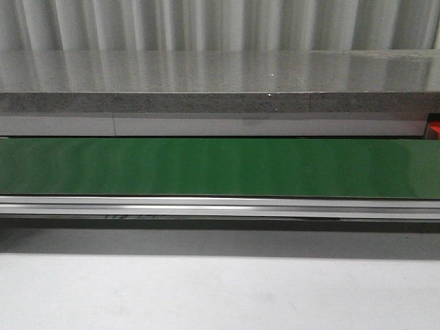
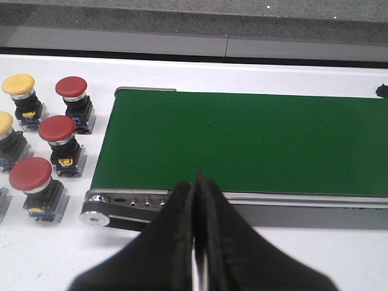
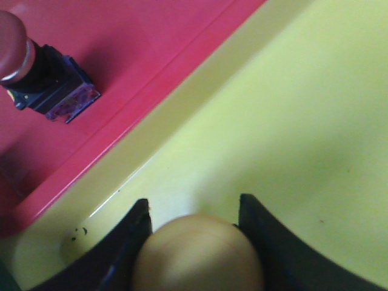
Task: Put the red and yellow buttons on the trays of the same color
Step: 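Place the yellow button into the yellow tray and return the right gripper over the belt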
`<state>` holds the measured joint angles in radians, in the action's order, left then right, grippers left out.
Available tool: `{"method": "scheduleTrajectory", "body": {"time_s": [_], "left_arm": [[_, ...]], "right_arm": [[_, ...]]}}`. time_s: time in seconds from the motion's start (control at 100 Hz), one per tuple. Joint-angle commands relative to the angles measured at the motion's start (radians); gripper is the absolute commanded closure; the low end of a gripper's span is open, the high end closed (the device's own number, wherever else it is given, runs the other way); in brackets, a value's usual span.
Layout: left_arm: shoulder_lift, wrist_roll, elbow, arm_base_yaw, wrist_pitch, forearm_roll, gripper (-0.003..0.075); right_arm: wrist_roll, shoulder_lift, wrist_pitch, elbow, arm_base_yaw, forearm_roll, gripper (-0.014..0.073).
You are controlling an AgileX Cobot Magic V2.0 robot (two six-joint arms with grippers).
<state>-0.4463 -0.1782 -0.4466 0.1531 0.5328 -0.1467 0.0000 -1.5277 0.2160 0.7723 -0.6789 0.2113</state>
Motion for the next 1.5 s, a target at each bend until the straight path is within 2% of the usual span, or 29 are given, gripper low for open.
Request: {"method": "scheduleTrajectory", "body": {"time_s": [0.0, 0.3, 0.37, 0.44, 0.56, 0.64, 0.75, 0.89, 0.99, 1.13, 1.38, 1.491], "left_arm": [[-0.002, -0.01, -0.026, 0.007, -0.082, 0.002, 0.0741], [-0.002, -0.01, -0.026, 0.007, -0.082, 0.002, 0.0741], [-0.002, -0.01, -0.026, 0.007, -0.082, 0.002, 0.0741], [-0.002, -0.01, -0.026, 0.007, -0.082, 0.002, 0.0741], [-0.002, -0.01, -0.026, 0.007, -0.082, 0.002, 0.0741], [-0.002, -0.01, -0.026, 0.007, -0.082, 0.002, 0.0741], [-0.002, -0.01, -0.026, 0.007, -0.082, 0.002, 0.0741], [-0.002, -0.01, -0.026, 0.007, -0.082, 0.002, 0.0741], [-0.002, -0.01, -0.026, 0.007, -0.082, 0.002, 0.0741], [-0.002, -0.01, -0.026, 0.007, -0.082, 0.002, 0.0741], [-0.002, -0.01, -0.026, 0.007, -0.082, 0.002, 0.0741], [-0.002, -0.01, -0.026, 0.007, -0.082, 0.002, 0.0741]], "right_arm": [[0.0, 0.024, -0.066, 0.024, -0.002, 0.007, 0.0515], [0.0, -0.027, -0.055, 0.024, -0.002, 0.007, 0.0513], [0.0, -0.027, -0.048, 0.025, -0.002, 0.007, 0.0484], [0.0, -0.027, -0.038, 0.029, -0.002, 0.007, 0.0375], [0.0, -0.024, -0.028, 0.029, -0.002, 0.007, 0.006], [0.0, -0.014, -0.028, 0.03, -0.002, 0.007, -0.0078], [0.0, 0.031, -0.031, 0.032, -0.002, 0.007, -0.0041], [0.0, 0.137, -0.004, 0.049, 0.001, 0.007, -0.0041], [0.0, 0.228, 0.016, 0.054, 0.041, 0.007, -0.0041], [-0.036, 0.343, 0.044, 0.053, 0.17, 0.007, -0.0041], [-0.169, 0.545, 0.088, 0.004, 0.483, 0.007, -0.0041], [-0.19, 0.622, 0.112, -0.029, 0.583, 0.007, -0.004]]}}
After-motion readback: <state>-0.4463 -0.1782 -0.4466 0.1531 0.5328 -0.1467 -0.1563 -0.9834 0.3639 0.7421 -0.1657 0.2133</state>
